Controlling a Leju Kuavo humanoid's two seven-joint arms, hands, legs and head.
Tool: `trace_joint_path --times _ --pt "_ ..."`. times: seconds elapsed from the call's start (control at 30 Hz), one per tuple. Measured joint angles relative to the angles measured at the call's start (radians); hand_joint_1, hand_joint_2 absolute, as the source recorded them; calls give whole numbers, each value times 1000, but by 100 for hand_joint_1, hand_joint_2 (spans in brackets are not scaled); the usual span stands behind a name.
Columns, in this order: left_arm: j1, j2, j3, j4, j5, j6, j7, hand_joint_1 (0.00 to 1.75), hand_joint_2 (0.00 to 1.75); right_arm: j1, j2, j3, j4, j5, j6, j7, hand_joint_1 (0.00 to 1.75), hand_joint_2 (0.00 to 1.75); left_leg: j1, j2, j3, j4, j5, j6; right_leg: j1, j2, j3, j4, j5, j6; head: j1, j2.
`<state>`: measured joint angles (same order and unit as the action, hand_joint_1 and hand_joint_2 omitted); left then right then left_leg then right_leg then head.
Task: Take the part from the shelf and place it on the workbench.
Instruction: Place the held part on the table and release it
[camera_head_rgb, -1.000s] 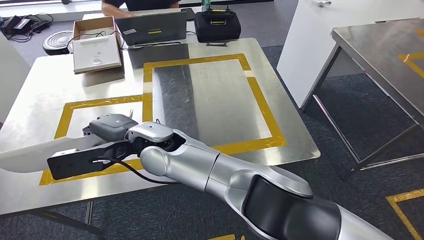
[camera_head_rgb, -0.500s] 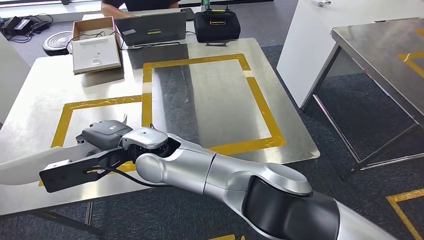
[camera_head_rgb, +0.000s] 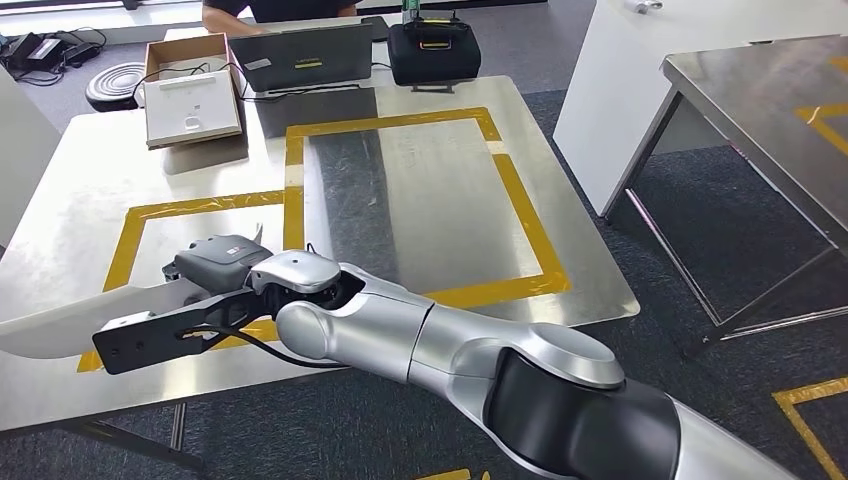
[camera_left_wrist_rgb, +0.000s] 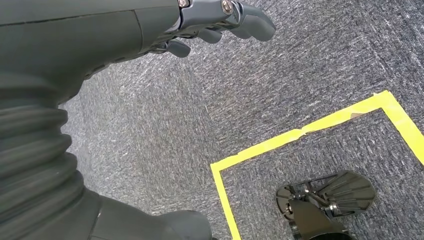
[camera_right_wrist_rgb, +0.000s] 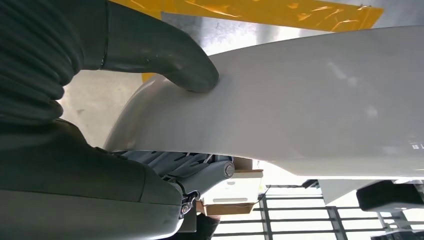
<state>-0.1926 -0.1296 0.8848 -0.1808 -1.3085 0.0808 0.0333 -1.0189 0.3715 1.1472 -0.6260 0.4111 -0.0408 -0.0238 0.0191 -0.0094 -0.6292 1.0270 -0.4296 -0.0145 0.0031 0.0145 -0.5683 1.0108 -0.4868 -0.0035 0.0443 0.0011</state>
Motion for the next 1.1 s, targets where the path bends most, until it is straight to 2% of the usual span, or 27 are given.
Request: trace_joint_path --times 0.27,0.6,0.8,1.1 --pt "-3 -1 -6 0 -9 -3 -3 0 175 -6 0 19 -5 -1 2 3 175 175 0 0 0 0 0 0 1 0 0 0 0 0 0 0" --pt "-2 -2 -6 0 -7 9 -1 0 175 -26 0 40 1 4 -12 56 175 175 0 0 1 -1 0 0 1 0 0 0 0 0 0 0" --pt "-3 -4 -8 0 -21 7 -1 0 175 -70 -6 42 97 19 -49 138 175 175 0 -1 1 0 0 0 1 0 0 0 0 0 0 0" --pt "1 -14 -16 2 -30 2 -11 0 175 -160 -115 36 325 32 -72 238 175 175 -2 -2 3 0 0 0 0 -1 3 0 2 3 0 0"
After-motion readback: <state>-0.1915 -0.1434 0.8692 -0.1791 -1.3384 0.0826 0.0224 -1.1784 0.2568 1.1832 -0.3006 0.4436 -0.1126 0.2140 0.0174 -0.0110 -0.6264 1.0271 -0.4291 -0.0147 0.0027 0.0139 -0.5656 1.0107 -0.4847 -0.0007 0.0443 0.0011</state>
